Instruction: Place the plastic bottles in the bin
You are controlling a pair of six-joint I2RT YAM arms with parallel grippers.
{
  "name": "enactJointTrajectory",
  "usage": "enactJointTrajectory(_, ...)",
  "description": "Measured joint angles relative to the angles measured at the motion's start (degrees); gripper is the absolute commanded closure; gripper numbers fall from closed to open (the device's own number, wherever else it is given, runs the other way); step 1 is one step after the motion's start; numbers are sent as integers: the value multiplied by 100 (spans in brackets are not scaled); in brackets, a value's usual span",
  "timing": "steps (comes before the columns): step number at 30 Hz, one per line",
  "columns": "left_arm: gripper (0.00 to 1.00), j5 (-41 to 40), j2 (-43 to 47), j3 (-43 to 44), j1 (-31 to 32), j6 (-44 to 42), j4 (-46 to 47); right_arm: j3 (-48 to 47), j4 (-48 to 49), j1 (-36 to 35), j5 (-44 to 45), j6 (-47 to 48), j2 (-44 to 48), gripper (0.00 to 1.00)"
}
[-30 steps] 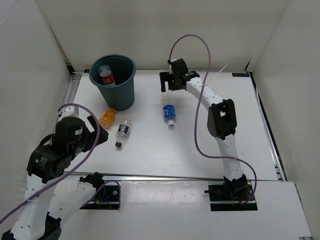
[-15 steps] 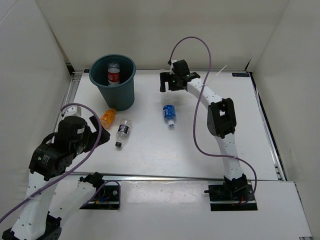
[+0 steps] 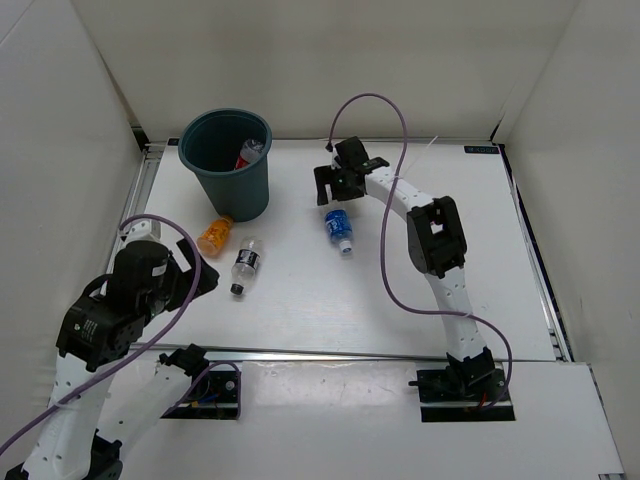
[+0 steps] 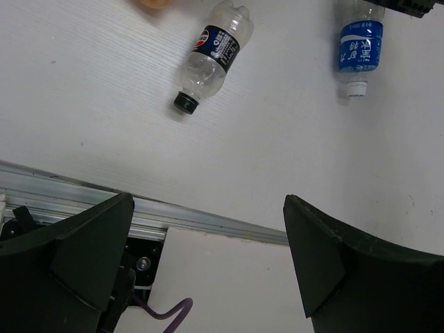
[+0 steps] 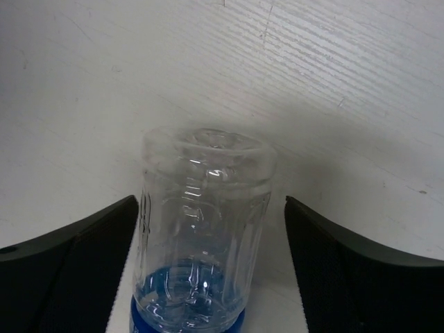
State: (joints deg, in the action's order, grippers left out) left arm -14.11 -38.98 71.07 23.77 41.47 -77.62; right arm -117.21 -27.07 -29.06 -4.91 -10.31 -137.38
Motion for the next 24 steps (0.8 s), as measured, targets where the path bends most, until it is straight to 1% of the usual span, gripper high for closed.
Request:
enactJointTrajectory(6,0,24,13,-9,0,15,2,87,4,15,-120,9,-2,41)
enactJointTrajectory(7,0,26,13,-9,0,15,2,116,24,17,-151,9,9,47)
enactJointTrajectory(9,0,28,2,-9,0,15,2,203,68,22,-177,9,57,56)
enactJointTrajectory(14,0,44,-42,9,0,17,2,529,-15,22,-199,11,310,63)
enactJointTrajectory(15,0,46,-46,20,0,17,2,575,-50,22,-192,11,363,66)
enactJointTrajectory(17,0,46,-50,31,0,17,2,651,-98,22,-190,4,496,70)
enactJointTrajectory(18,0,46,-48,33,0,17,2,669,-155,20,-192,0,579,73)
enactJointTrajectory(24,0,48,-13,35,0,17,2,693,-151,-2,-275,-142,1547,73)
